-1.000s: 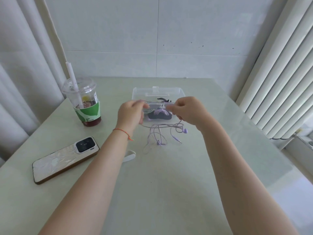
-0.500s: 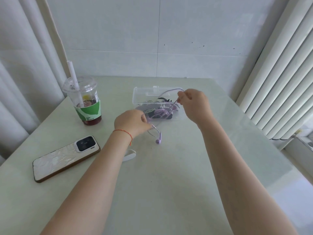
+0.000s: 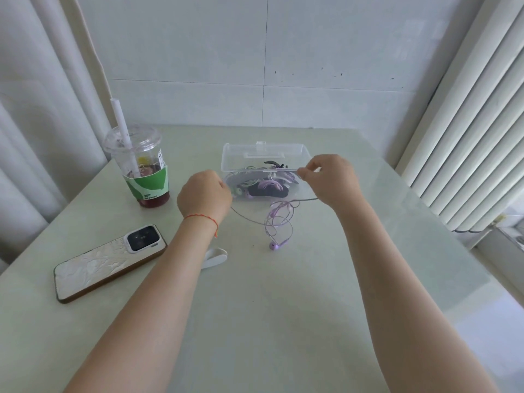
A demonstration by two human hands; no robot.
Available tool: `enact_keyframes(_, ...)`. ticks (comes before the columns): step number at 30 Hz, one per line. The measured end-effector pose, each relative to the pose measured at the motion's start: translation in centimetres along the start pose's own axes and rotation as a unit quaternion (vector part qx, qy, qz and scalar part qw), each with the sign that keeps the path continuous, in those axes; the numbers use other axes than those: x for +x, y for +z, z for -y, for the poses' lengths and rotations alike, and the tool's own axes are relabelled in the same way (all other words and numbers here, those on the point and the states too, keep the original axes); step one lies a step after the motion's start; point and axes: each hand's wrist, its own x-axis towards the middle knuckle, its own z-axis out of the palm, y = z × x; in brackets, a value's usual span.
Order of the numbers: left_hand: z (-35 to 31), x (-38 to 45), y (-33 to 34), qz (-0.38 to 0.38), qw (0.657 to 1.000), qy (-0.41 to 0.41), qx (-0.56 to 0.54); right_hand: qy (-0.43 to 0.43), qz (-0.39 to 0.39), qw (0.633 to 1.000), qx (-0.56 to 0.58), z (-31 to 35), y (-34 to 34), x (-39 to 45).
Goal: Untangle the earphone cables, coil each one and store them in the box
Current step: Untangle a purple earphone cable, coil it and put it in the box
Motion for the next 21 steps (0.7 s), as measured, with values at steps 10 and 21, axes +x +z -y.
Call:
enact_keyframes(10, 0.0, 0.4, -0.1, 0.006, 0.987, 0.004, -0.158, 0.076, 0.019, 0.984, 0.162, -0.4, -0.6, 0.3)
enact_keyframes(21, -4.4, -2.6, -1.2, 0.319, 0.798, 0.036, -0.510, -0.017, 0.108, 0.982, 0.152, 2.1, 0.5, -1.1)
